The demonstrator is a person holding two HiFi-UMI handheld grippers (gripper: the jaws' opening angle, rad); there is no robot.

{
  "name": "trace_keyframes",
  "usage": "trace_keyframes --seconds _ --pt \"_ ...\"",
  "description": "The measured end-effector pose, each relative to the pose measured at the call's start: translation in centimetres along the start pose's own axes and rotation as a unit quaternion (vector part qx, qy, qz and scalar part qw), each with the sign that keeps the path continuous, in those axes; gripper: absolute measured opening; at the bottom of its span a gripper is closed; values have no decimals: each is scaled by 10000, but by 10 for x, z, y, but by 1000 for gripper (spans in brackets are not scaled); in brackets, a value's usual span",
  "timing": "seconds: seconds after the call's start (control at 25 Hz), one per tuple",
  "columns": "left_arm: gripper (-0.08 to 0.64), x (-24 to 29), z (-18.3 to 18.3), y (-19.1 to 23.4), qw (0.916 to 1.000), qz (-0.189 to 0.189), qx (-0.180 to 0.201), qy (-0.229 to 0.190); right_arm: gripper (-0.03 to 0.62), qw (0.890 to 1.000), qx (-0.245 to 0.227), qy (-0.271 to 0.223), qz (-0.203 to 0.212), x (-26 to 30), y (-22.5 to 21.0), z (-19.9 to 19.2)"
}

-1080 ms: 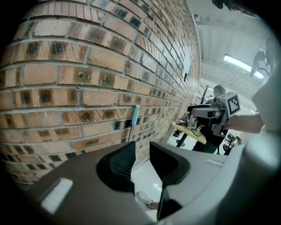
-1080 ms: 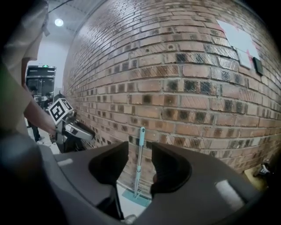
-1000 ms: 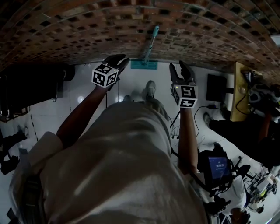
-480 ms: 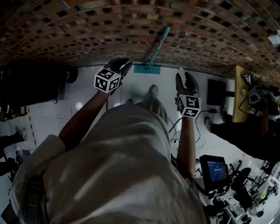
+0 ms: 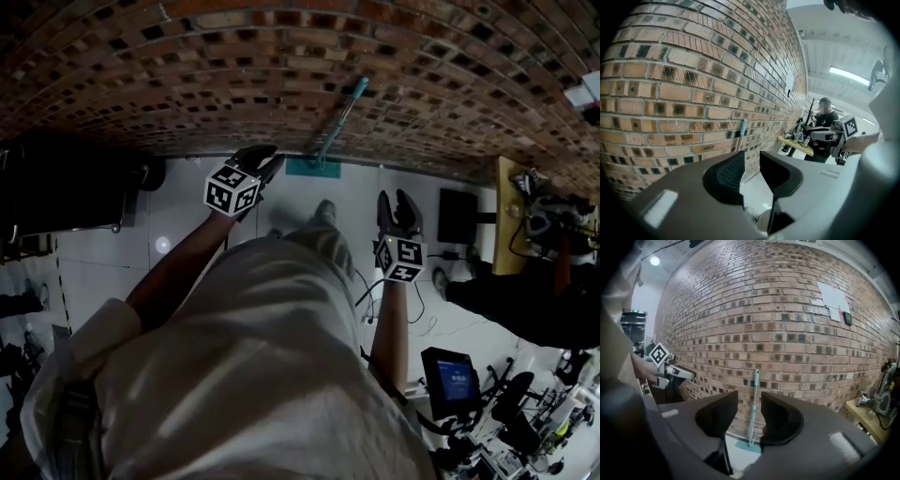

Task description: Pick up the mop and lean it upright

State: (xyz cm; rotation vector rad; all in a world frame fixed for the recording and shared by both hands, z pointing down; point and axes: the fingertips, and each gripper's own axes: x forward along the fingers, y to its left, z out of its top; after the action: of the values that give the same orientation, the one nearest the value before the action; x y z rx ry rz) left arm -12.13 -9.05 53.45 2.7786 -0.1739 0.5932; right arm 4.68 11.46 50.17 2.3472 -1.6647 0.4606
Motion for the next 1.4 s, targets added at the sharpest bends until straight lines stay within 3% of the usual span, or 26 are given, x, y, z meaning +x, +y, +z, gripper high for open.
trace_keyframes --seconds 0.32,0.56,0.72,1.0,1.4 --pt "124 0 4 -24 9998 -154 152 -6 161 9995 76 -286 -92 -20 -5 18" --pt "127 -1 -2 -47 9995 129 279 -1 150 9956 750 -452 321 -25 -23 10" --pt "127 0 -3 -73 9991 362 223 7 140 9920 929 -548 650 -39 -38 15" --pt "114 -1 -23 -137 9978 646 62 106 114 9901 724 -637 1020 -85 -63 17" --pt "112 -33 -62 -222 9912 1321 -103 39 103 9853 426 -581 1548 -148 -69 -15"
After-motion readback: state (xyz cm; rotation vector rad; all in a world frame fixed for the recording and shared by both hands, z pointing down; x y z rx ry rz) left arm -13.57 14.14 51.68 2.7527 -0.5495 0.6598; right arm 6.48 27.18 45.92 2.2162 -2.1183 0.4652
